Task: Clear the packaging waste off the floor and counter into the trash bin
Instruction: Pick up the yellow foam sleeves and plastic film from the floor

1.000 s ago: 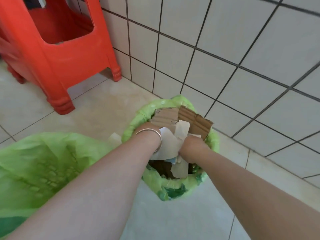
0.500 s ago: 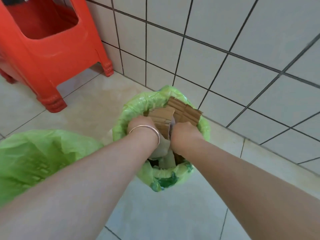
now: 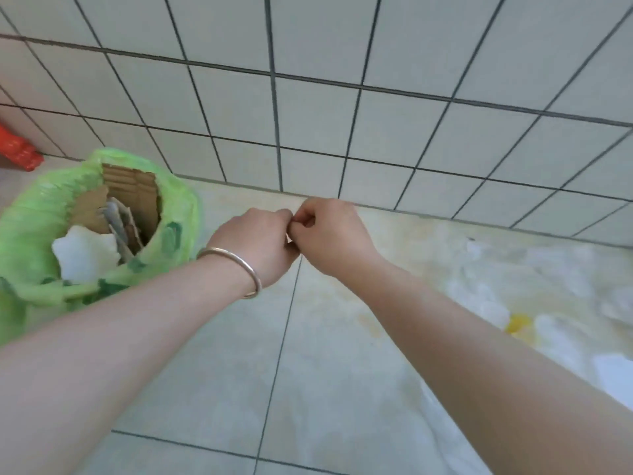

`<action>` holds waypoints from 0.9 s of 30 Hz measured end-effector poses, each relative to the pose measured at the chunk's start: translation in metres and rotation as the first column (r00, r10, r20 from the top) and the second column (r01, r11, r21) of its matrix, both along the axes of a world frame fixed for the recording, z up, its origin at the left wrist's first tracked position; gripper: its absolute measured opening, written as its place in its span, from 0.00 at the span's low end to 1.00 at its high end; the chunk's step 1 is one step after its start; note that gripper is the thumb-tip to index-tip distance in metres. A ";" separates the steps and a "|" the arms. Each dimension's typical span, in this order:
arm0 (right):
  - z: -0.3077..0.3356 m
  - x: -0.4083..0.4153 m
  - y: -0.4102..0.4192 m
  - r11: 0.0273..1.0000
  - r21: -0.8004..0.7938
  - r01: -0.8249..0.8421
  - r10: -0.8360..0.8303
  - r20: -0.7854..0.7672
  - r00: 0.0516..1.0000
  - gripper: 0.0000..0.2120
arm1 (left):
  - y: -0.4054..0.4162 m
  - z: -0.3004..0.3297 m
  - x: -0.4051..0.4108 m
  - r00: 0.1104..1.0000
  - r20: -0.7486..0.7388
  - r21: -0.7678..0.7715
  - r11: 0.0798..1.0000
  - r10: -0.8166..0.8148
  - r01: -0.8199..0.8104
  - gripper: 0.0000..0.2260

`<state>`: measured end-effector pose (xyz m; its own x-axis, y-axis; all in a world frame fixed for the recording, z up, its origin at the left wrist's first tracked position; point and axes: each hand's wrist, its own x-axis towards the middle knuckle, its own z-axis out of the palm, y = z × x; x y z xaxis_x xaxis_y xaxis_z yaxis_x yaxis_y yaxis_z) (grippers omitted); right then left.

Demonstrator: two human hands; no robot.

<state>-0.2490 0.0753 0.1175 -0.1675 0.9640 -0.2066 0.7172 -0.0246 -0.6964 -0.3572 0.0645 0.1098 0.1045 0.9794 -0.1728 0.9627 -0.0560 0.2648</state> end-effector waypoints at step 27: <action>-0.217 0.258 -0.240 0.272 -0.210 0.939 -0.845 0.415 0.338 0.26 | -0.150 -0.214 0.223 0.987 0.157 -0.307 0.951 0.018 0.031 0.33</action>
